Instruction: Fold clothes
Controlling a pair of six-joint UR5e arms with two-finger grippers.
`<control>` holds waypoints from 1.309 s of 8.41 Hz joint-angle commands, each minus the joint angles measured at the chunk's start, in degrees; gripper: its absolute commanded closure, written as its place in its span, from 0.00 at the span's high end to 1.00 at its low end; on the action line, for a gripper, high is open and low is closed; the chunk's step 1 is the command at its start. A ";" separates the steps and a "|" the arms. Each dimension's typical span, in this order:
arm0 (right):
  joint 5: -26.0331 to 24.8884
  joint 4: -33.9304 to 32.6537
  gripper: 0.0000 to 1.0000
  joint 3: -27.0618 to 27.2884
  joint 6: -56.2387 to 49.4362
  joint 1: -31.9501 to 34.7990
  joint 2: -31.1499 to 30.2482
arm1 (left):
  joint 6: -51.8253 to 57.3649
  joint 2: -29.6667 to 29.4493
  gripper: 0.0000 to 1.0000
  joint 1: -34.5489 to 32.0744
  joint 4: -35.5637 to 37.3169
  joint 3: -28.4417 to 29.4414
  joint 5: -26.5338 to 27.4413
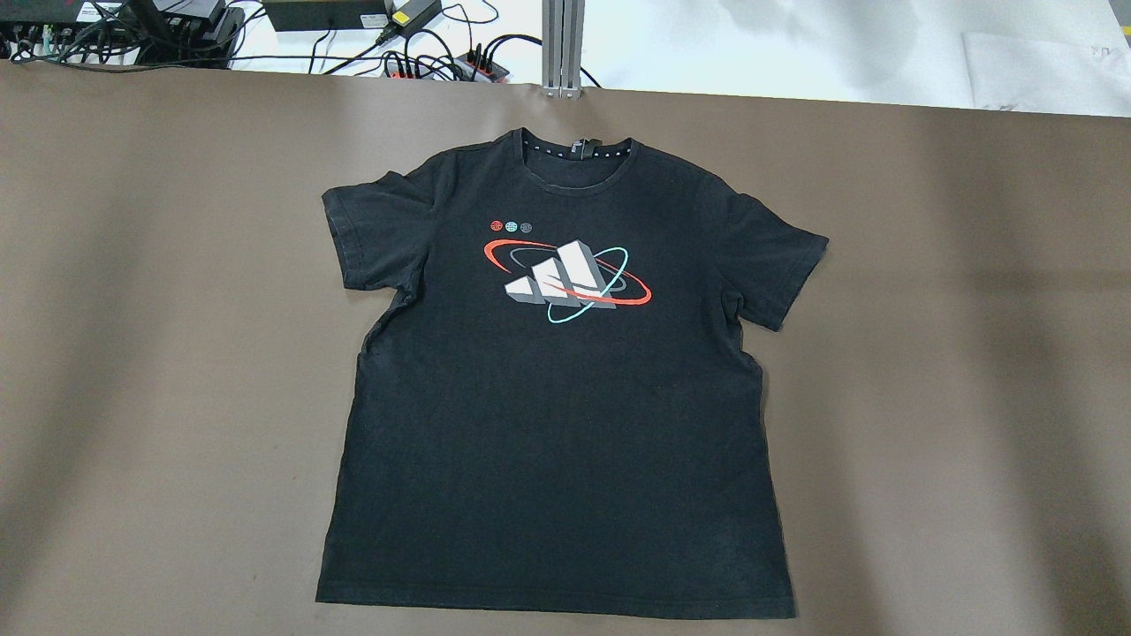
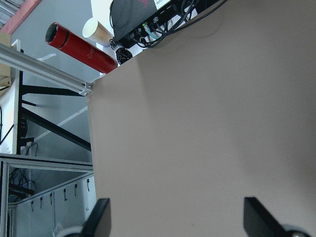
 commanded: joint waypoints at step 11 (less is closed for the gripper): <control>-9.05 -1.19 0.94 -2.37 -0.59 -0.09 0.87 | 0.71 2.46 0.94 -0.25 -0.34 1.19 2.41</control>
